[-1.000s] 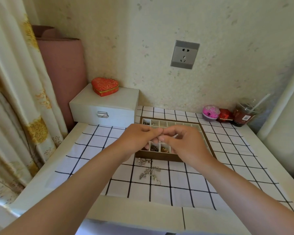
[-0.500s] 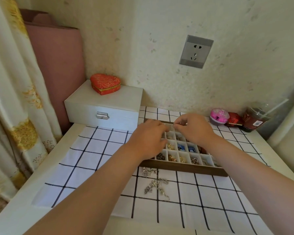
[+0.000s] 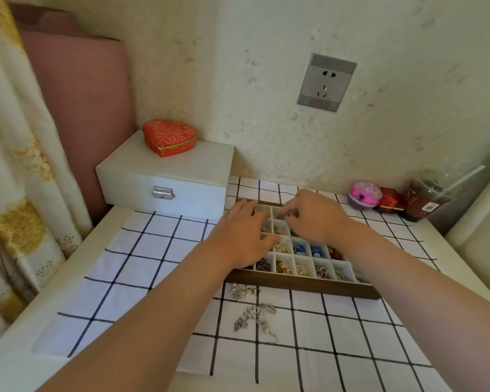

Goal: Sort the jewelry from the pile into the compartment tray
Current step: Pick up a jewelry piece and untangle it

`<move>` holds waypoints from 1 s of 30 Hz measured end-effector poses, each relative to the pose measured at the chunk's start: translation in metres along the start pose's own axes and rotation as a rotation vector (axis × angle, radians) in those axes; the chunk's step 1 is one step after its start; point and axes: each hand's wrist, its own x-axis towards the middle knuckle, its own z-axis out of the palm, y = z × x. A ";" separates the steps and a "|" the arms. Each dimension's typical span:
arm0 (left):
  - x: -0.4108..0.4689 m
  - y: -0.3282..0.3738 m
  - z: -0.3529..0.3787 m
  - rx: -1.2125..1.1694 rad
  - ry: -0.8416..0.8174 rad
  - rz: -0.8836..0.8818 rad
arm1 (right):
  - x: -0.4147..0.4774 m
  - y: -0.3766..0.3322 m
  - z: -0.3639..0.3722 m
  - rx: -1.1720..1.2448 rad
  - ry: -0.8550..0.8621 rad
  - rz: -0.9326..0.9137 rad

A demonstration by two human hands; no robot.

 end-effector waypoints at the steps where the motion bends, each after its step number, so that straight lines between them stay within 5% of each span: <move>1: 0.000 0.001 0.000 0.001 -0.001 -0.001 | -0.001 -0.002 0.001 -0.015 -0.014 -0.008; 13: -0.001 0.001 0.001 0.016 0.013 0.009 | -0.002 -0.003 0.007 -0.017 -0.042 0.015; 22: -0.021 0.006 -0.015 -0.042 0.127 0.090 | -0.038 -0.012 -0.013 0.051 0.123 -0.036; 30: -0.080 0.018 -0.037 -0.081 0.104 0.195 | -0.112 -0.051 -0.011 0.159 -0.115 -0.147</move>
